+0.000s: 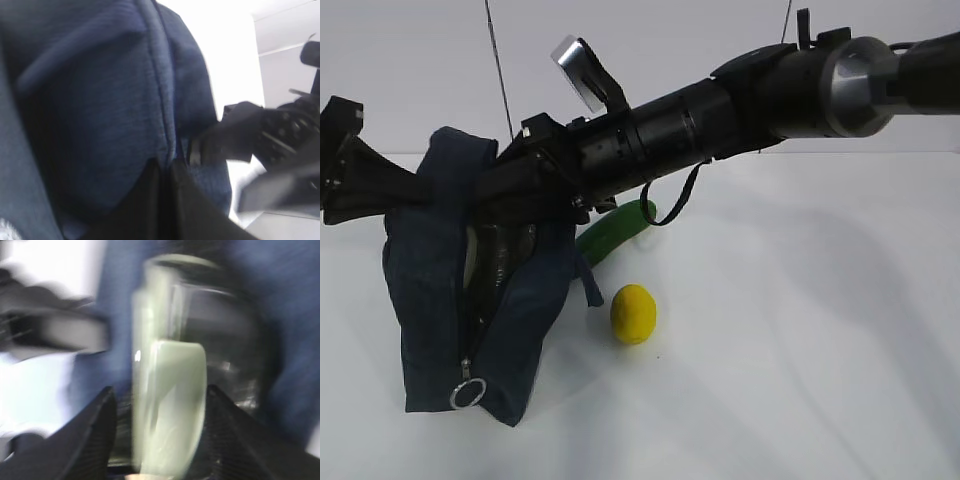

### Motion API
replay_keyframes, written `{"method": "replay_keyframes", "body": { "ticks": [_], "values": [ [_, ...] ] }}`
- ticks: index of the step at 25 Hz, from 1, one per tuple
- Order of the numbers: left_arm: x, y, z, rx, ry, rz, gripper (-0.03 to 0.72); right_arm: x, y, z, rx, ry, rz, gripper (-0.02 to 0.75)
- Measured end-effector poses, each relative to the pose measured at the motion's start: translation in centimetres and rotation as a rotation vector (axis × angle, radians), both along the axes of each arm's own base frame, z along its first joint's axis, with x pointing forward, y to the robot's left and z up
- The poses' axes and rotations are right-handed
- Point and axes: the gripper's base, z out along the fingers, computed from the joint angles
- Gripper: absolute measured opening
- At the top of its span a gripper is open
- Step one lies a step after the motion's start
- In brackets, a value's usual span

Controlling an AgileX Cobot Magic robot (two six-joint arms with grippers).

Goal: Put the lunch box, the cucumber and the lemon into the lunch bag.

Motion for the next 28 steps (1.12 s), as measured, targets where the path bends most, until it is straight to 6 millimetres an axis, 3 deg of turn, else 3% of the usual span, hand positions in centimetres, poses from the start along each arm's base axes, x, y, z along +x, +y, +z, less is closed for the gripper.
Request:
{"method": "replay_keyframes", "body": {
  "ticks": [9, 18, 28],
  "values": [
    [0.0, 0.0, 0.0, -0.001, 0.0, 0.001, -0.004, -0.3, 0.5, 2.5, 0.053, -0.066, 0.119, 0.484],
    [0.0, 0.1, -0.1, 0.012, 0.008, -0.001, -0.004, 0.1, -0.3, 2.9, -0.116, -0.185, 0.197, 0.484],
    [-0.1, 0.1, 0.0, 0.027, 0.006, 0.004, -0.004, 3.0, -5.1, 2.6, -0.165, -0.147, 0.077, 0.485]
  ]
}}
